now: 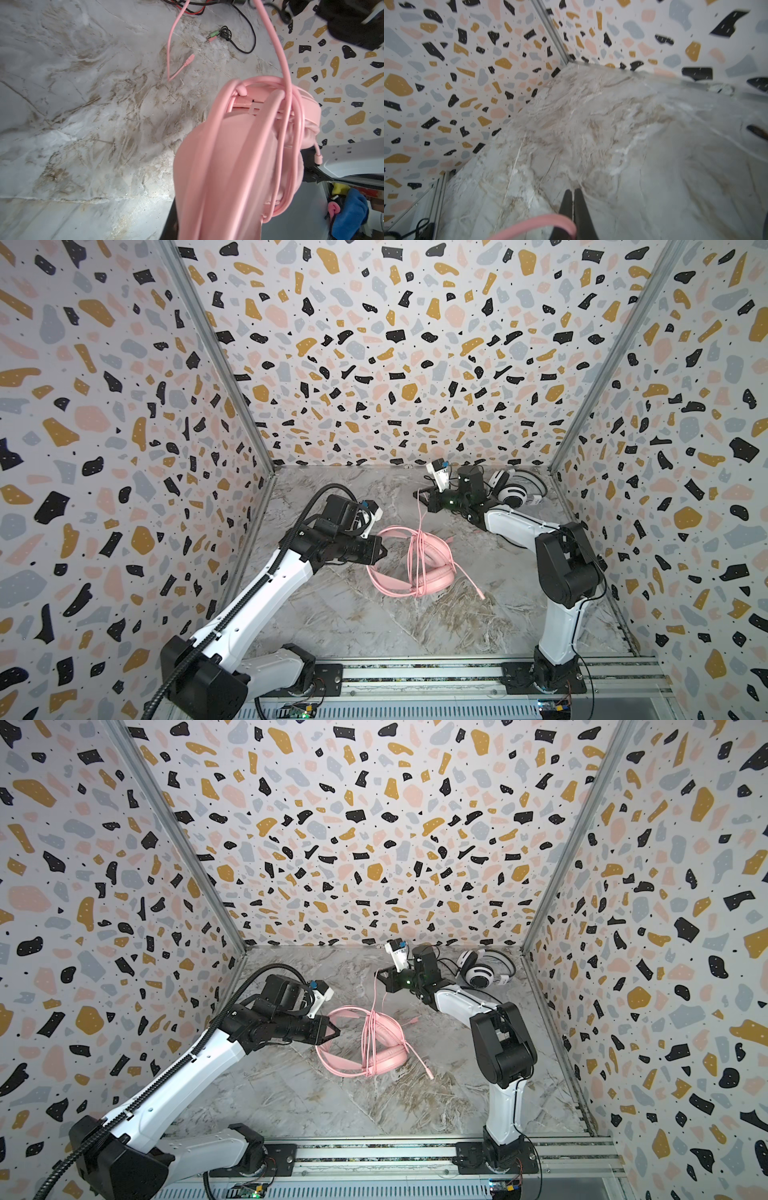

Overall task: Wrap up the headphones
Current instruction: 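Draw the cable with the right gripper across the headset toward the left gripper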

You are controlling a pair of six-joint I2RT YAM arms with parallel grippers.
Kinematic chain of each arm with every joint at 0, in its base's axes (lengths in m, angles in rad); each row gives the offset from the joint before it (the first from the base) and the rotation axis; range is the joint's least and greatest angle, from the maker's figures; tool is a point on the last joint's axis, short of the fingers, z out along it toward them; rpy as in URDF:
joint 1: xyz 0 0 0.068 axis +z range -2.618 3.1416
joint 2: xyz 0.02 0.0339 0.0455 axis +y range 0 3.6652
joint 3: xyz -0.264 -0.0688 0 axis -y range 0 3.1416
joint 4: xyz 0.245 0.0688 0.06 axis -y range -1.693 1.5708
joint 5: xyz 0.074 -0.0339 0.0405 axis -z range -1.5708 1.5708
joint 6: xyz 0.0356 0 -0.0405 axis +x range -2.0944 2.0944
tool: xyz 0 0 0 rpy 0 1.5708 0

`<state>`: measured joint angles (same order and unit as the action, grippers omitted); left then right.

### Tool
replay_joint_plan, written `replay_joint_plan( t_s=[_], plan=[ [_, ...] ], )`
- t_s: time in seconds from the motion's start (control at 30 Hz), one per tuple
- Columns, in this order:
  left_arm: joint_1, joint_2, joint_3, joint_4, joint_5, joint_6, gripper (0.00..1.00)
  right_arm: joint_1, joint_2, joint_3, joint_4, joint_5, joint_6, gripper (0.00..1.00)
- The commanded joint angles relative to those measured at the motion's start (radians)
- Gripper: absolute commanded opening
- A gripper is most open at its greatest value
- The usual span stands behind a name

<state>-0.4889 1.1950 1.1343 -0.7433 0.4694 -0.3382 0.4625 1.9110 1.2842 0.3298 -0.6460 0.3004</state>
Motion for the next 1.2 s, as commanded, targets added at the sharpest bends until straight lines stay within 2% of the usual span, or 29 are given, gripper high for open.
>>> replay_joint_plan(
  t_s=[0.0, 0.27, 0.37, 0.5, 0.77, 1.17],
  plan=[
    [-0.007, -0.038, 0.058, 0.147, 0.118, -0.044, 0.00, 0.005, -0.065, -0.089, 0.112, -0.052, 0.032, 0.00],
    [-0.004, -0.068, 0.085, 0.273, 0.116, -0.106, 0.00, 0.059, -0.171, -0.267, 0.232, -0.101, 0.055, 0.00],
    [-0.003, -0.084, 0.076, 0.341, 0.120, -0.155, 0.00, 0.058, -0.207, -0.346, 0.350, -0.134, 0.120, 0.03],
    [-0.002, -0.097, 0.038, 0.485, 0.184, -0.249, 0.00, 0.063, -0.221, -0.414, 0.478, -0.151, 0.191, 0.08],
    [0.001, -0.079, 0.097, 0.499, 0.174, -0.287, 0.00, 0.097, -0.159, -0.450, 0.643, -0.135, 0.295, 0.11],
    [0.009, -0.034, 0.188, 0.525, 0.171, -0.345, 0.00, 0.147, 0.016, -0.491, 0.882, -0.114, 0.410, 0.12]
  ],
)
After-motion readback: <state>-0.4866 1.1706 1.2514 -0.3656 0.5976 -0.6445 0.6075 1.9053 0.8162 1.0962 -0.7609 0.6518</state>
